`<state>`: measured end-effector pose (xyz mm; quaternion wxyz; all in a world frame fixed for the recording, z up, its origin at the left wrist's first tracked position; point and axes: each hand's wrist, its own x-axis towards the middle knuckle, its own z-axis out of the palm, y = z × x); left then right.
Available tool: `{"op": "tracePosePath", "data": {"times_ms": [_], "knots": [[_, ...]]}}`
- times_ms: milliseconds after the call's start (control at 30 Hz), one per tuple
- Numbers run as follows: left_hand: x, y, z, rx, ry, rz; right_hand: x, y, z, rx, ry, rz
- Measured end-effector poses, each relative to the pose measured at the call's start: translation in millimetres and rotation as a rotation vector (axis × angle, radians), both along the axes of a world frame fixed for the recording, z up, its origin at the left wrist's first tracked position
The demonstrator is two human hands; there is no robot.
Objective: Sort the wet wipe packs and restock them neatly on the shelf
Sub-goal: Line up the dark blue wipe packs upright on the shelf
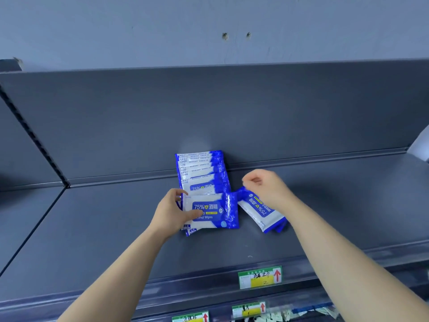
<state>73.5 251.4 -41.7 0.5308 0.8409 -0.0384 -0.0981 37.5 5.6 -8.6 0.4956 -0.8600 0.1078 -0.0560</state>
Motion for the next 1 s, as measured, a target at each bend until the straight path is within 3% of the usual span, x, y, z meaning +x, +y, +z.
{"op": "tracePosePath", "data": {"times_ms": [167, 300, 467, 633, 867, 1000], "knots": [[10.1, -5.7, -6.1, 0.037, -0.070, 0.053, -9.2, -37.4, -8.9, -0.254, 0.317, -0.058], [15.9, -15.5, -6.5, 0.071, -0.135, 0.071, -9.8, -27.5, -15.1, -0.295, 0.348, -0.058], [18.0, -20.0, -6.0, 0.119, -0.186, 0.093, -10.3, -33.4, -10.0, -0.120, 0.316, -0.047], [17.4, -20.3, -7.1, 0.220, -0.231, 0.129, -14.6, -26.3, 0.2, 0.321, 0.273, -0.035], [10.0, -18.7, -17.1, -0.041, -0.110, 0.126, -7.3, 21.2, -19.0, 0.519, 0.169, -0.075], [4.3, -22.2, -18.3, 0.011, -0.117, 0.122, -0.4, 38.6, -28.7, 0.507, 0.260, 0.040]]}}
